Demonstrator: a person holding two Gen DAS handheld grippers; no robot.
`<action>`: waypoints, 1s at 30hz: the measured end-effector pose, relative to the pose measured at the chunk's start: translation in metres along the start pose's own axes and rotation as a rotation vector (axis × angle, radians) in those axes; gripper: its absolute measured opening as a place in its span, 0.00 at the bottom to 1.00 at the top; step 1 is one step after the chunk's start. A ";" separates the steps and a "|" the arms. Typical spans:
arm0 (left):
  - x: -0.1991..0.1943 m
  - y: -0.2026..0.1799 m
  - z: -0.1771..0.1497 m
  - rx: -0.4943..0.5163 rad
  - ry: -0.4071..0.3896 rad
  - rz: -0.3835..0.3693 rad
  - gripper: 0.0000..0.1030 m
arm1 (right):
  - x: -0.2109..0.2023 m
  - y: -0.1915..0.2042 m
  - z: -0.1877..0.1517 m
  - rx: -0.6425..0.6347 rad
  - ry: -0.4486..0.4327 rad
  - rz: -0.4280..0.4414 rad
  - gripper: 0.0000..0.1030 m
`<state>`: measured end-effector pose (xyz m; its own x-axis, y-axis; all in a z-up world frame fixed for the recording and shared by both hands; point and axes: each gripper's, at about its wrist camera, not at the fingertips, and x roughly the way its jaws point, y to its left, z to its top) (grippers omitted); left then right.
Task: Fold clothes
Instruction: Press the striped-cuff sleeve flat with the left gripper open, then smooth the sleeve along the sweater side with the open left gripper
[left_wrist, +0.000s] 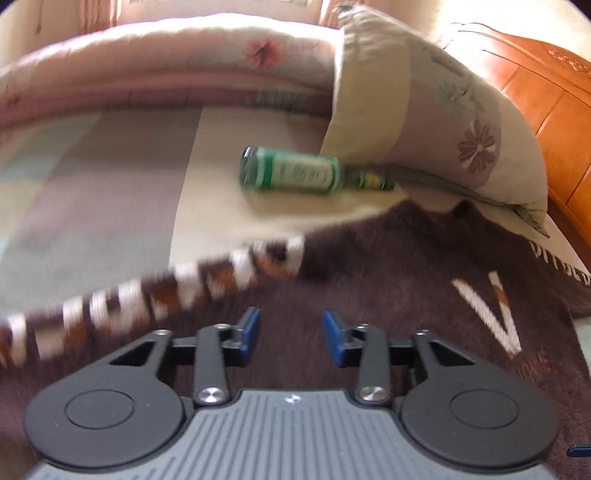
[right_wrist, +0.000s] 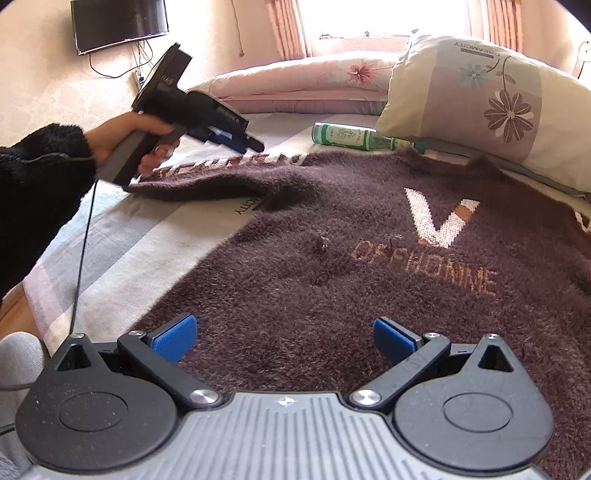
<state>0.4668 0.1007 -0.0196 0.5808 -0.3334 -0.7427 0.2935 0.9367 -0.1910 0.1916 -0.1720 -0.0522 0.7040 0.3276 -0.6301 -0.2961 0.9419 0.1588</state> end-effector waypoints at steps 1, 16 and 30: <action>0.008 0.005 -0.003 -0.023 0.027 0.013 0.39 | 0.000 0.001 0.000 -0.002 0.002 -0.001 1.00; 0.023 0.004 -0.046 -0.052 0.088 0.004 0.45 | 0.002 -0.002 -0.001 0.017 0.008 -0.008 1.00; 0.026 -0.057 0.001 -0.103 0.019 -0.235 0.57 | -0.002 0.000 0.001 0.016 -0.006 -0.005 1.00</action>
<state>0.4655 0.0384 -0.0270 0.4911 -0.5420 -0.6820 0.3393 0.8401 -0.4233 0.1906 -0.1729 -0.0500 0.7095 0.3231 -0.6262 -0.2823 0.9446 0.1676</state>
